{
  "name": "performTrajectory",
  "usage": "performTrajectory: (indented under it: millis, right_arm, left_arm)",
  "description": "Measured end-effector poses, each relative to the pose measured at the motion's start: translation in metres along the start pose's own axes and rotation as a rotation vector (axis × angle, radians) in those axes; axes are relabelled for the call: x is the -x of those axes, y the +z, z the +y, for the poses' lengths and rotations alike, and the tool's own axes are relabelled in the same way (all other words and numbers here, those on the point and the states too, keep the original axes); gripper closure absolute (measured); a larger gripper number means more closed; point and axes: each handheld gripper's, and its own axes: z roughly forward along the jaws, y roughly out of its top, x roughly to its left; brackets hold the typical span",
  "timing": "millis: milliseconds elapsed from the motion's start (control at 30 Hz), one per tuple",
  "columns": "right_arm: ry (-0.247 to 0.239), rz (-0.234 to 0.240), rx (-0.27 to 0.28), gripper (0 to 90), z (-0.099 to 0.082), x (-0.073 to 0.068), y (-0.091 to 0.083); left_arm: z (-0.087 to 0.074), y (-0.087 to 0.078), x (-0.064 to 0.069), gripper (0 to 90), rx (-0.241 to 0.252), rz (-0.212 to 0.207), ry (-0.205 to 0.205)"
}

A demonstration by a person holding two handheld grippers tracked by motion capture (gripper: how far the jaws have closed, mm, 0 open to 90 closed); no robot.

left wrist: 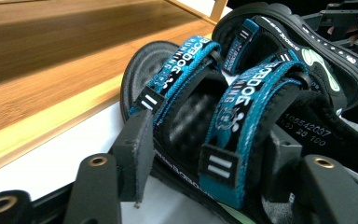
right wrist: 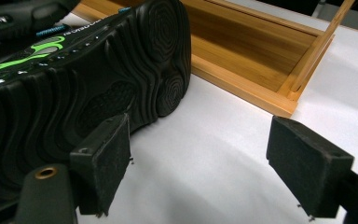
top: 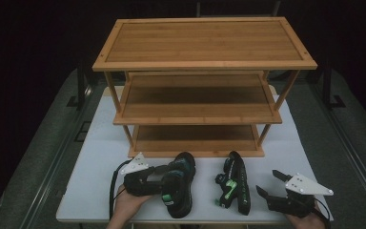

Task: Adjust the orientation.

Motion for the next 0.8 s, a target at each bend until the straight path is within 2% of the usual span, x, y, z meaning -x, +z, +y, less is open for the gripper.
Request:
performTrajectory:
  millis: [133,267,467,600,700,733,800]
  right_arm:
    - [0.006,0.01,0.003,21.2,0.0,-0.001,0.0]
    - [0.007,0.014,0.007,22.0,0.001,-0.001,0.0]
    - [0.038,0.029,0.028,24.0,0.003,-0.001,-0.003]
    - [0.051,0.043,0.053,28.6,0.007,-0.004,-0.006]
    - [0.037,0.049,0.082,33.3,0.012,-0.008,-0.008]
    - [0.031,0.056,0.103,39.6,0.016,-0.01,-0.01]
    - [0.03,0.064,0.112,41.7,0.018,-0.011,-0.011]
  left_arm:
    - [0.0,0.009,0.007,38.8,-0.015,-0.024,0.014]
    - [0.003,0.014,0.012,37.6,-0.017,-0.025,0.041]
    - [0.001,0.016,0.015,30.3,-0.01,-0.007,0.045]
    - [0.0,0.017,0.016,25.4,-0.009,0.002,0.054]
    - [0.0,0.018,0.018,23.9,-0.008,-0.001,0.058]
    - [0.0,0.018,0.019,23.8,-0.006,0.001,0.061]
    - [0.0,0.018,0.019,24.0,-0.008,0.007,0.066]
